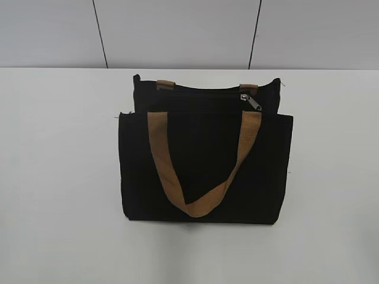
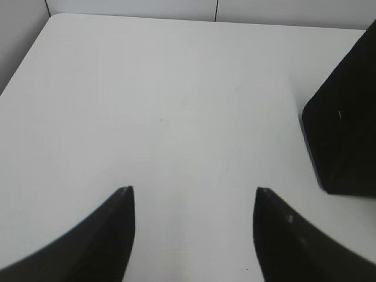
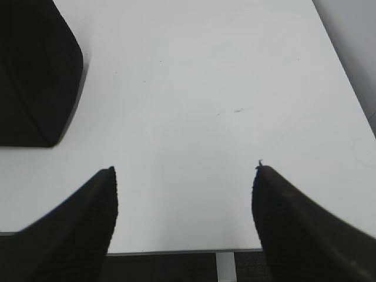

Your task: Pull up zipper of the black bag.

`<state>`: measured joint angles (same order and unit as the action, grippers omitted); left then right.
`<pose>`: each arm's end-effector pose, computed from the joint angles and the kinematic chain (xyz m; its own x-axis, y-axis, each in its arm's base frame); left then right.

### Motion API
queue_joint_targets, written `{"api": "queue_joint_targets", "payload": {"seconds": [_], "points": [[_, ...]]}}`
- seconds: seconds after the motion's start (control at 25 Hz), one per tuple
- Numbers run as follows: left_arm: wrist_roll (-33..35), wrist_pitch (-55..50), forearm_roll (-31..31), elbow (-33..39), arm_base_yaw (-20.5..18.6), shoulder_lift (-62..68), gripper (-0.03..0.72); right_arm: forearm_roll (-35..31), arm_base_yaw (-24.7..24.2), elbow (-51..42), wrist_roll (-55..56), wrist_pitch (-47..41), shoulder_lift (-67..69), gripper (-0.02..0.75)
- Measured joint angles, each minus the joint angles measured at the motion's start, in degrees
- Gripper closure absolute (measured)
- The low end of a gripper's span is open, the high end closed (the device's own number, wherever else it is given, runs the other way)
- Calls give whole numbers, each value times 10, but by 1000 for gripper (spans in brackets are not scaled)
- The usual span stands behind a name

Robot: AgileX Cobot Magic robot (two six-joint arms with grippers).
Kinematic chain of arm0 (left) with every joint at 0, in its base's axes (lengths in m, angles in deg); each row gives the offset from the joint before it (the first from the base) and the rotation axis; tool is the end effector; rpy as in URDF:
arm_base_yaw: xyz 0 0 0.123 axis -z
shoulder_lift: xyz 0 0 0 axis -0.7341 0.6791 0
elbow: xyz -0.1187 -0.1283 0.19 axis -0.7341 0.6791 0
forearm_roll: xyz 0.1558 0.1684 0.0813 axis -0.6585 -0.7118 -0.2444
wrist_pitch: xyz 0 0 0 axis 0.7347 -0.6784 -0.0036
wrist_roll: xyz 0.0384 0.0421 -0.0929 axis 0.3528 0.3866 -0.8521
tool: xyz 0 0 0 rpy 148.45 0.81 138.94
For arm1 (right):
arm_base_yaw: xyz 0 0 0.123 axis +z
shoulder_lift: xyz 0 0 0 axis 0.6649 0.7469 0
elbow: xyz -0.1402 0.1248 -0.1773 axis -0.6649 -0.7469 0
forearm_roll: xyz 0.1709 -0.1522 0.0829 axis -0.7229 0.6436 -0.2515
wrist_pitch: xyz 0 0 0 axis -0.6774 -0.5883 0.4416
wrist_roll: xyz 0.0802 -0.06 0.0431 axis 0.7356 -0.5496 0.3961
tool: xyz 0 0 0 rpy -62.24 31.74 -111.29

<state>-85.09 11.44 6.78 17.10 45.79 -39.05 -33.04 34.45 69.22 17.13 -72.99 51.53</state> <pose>0.0256 -0.0103 0.2759 -0.4211 -0.0143 -0.9069 0.0643 0.9969 -0.0456 0.0316 0.0060 0.2527 -0.5084 -0.0490 -0.8597 -0.0103 0.9987 -0.0508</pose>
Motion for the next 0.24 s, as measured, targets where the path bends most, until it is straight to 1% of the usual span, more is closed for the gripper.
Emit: {"api": "queue_joint_targets", "payload": {"seconds": [0.24], "points": [[0, 0, 0, 0, 0, 0, 220, 0, 0, 0, 0, 0, 0, 197]]}}
